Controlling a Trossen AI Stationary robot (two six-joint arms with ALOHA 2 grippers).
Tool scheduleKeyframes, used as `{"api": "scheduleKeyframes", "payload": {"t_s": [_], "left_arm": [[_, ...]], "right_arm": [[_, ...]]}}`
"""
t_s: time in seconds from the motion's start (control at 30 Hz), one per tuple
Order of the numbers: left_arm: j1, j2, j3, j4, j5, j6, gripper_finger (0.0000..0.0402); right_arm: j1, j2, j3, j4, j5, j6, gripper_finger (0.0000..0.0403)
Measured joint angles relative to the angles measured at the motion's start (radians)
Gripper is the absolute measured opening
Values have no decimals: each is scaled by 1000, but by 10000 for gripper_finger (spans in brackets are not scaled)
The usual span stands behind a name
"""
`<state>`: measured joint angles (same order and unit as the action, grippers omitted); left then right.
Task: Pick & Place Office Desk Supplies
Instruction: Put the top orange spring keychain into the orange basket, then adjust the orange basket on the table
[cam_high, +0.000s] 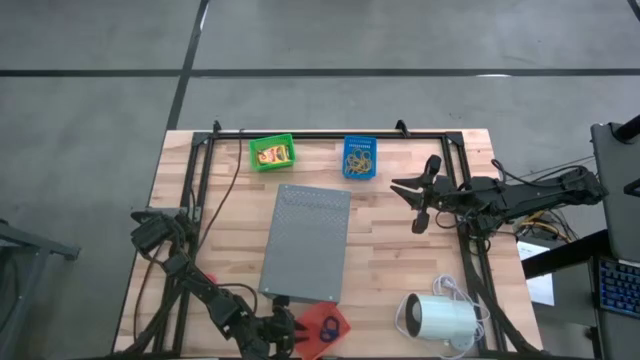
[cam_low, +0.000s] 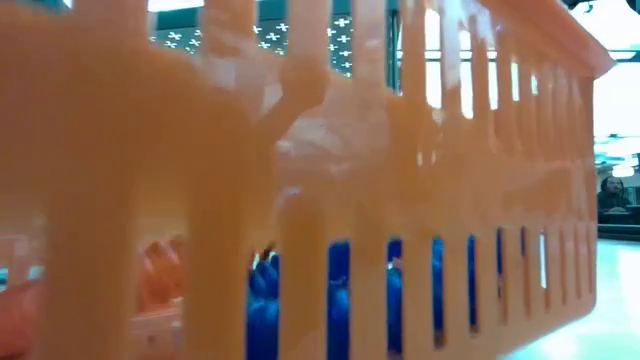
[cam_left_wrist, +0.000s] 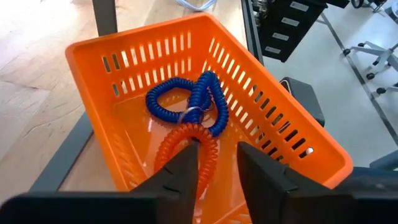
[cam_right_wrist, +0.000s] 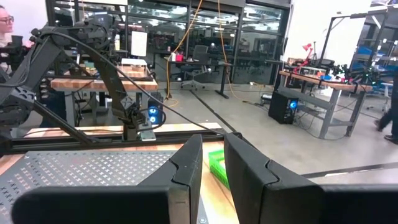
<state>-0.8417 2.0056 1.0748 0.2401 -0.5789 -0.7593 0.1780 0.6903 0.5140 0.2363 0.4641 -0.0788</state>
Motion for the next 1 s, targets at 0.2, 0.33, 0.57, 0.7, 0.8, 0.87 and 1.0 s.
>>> {"api": "scheduleKeyframes", "payload": {"t_s": [0.2, 0.33, 0.57, 0.7, 0.8, 0.87, 1.0], "left_arm": [[0, 0, 0, 2, 0, 2, 134], [0, -2, 0, 6, 0, 3, 135], [-16, -53, 11, -19, -35, 47, 135], [-30, -109, 12, -98, -64, 21, 135], [-43, -156, 13, -187, -92, -39, 135], [-53, -179, 13, -202, -111, -35, 135], [-61, -198, 14, -194, -130, -8, 136]], "right_arm": [[0, 0, 0, 0, 0, 0, 63], [0, 0, 0, 0, 0, 0, 63], [0, 0, 0, 0, 0, 0, 63], [0, 0, 0, 0, 0, 0, 63], [0, 0, 0, 0, 0, 0, 63], [0, 0, 0, 0, 0, 0, 63], [0, 0, 0, 0, 0, 0, 63]]}}
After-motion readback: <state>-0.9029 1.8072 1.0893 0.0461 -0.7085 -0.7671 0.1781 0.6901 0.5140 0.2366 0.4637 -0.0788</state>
